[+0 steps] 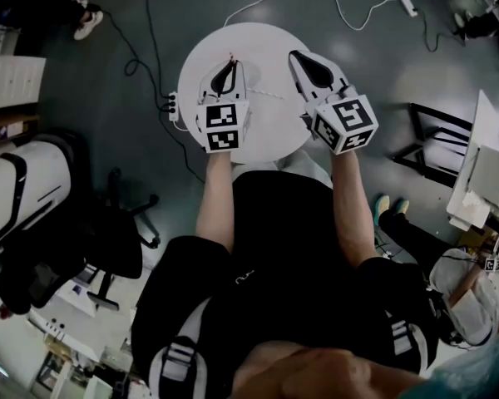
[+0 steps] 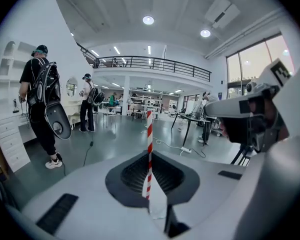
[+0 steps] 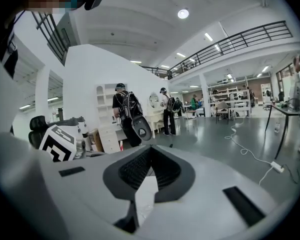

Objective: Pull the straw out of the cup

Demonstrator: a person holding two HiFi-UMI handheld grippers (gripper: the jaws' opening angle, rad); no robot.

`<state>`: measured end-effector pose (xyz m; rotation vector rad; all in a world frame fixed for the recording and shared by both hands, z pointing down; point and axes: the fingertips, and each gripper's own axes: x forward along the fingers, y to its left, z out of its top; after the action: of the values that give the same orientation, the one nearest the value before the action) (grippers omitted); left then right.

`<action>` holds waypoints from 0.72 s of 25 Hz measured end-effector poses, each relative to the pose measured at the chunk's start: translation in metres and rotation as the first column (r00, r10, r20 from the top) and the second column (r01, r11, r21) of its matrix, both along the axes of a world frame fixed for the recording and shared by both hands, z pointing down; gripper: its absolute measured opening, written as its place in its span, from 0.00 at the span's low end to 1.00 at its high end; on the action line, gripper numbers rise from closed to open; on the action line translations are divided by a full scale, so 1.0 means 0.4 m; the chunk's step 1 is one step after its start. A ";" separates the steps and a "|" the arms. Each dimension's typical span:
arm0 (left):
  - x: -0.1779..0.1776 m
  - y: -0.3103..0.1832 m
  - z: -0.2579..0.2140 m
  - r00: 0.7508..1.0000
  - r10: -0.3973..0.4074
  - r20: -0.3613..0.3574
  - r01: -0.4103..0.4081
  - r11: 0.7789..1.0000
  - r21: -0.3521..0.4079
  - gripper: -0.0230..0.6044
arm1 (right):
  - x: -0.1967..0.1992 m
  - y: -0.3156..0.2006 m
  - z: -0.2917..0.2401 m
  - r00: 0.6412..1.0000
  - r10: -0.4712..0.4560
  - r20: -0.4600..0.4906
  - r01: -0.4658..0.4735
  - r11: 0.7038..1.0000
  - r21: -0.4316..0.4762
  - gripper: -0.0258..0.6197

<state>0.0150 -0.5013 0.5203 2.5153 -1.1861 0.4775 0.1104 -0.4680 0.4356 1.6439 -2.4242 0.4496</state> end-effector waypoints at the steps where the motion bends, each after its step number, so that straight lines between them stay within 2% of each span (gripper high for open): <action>1: -0.005 0.006 -0.022 1.000 -0.014 -0.011 0.014 1.000 0.015 0.08 | -0.004 0.004 -0.011 1.000 -0.015 0.004 0.015 1.000 0.012 0.07; 10: -0.014 0.130 -0.231 0.988 -0.097 -0.119 0.110 0.988 0.111 0.08 | 0.011 0.073 -0.102 0.990 -0.114 0.086 0.104 0.988 0.115 0.07; 15: 0.014 0.258 -0.375 0.983 -0.094 -0.158 0.126 0.970 0.207 0.08 | 0.026 0.133 -0.161 0.970 -0.147 0.192 0.110 0.976 0.189 0.07; 18: 0.019 0.329 -0.424 0.978 -0.104 -0.180 0.145 0.961 0.235 0.08 | 0.008 0.186 -0.182 0.964 -0.200 0.176 0.160 0.963 0.217 0.07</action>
<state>0.0226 -0.3696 0.3508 2.5997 -1.4031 0.0894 0.1135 -0.3938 0.3629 1.4916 -2.8199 0.3636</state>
